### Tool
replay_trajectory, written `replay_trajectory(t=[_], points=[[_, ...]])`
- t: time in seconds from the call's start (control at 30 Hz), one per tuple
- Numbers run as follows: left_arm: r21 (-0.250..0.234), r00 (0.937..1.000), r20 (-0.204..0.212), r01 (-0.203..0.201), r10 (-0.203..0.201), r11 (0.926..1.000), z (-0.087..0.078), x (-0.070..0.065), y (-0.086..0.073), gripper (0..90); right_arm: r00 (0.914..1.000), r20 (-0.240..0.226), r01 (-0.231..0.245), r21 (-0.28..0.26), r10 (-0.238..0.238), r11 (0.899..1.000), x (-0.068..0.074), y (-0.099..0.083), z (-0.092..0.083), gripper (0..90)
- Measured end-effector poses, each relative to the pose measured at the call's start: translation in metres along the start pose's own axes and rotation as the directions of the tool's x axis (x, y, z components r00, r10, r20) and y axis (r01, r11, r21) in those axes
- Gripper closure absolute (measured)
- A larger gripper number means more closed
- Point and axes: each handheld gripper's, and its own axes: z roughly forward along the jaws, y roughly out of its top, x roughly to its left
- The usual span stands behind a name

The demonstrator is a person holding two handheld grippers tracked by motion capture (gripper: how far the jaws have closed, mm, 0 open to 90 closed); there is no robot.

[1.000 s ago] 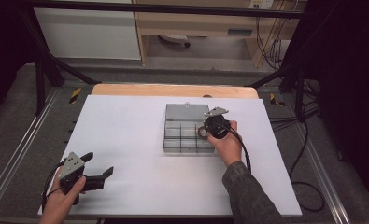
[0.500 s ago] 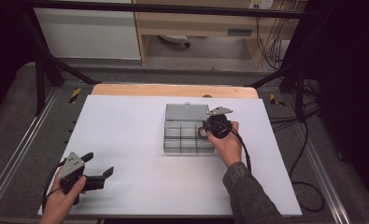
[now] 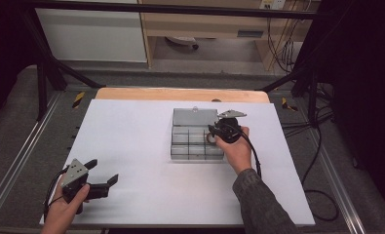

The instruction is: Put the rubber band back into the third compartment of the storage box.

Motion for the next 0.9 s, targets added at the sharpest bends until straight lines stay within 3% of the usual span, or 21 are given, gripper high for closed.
replay_trajectory(t=[0.17,0.37,0.5,0.6,0.73,0.9], points=[[0.001,1.0,0.0,-0.001,0.001,1.0,0.0,0.0,0.0,4.0,1.0,-0.003,-0.008,-0.002,0.008,1.0,0.0,0.0,-0.001,60.9],[0.002,1.0,0.0,-0.001,0.001,1.0,0.0,0.0,0.0,4.0,0.9998,-0.015,-0.014,0.005,0.014,1.0,0.002,0.0,-0.001,44.9],[0.002,1.0,0.003,-0.001,0.001,1.0,0.0,0.0,0.0,4.0,0.9997,-0.014,-0.018,-0.001,0.018,1.0,0.005,0.002,-0.003,26.1],[0.001,1.0,0.004,-0.001,0.001,1.0,0.0,0.0,0.0,4.0,0.9984,-0.031,-0.048,-0.008,0.048,0.999,0.005,0.004,-0.006,12.7],[-0.001,1.0,0.004,0.002,-0.002,1.0,0.0,0.0,0.0,4.0,0.9964,-0.065,-0.056,-0.042,0.053,0.998,0.007,0.005,-0.016,6.3],[0.0,1.0,0.002,0.002,-0.002,1.0,-0.001,0.0,0.0,4.0,0.996,-0.085,-0.034,-0.09,0.027,0.995,0.008,0.008,-0.032,6.3]])
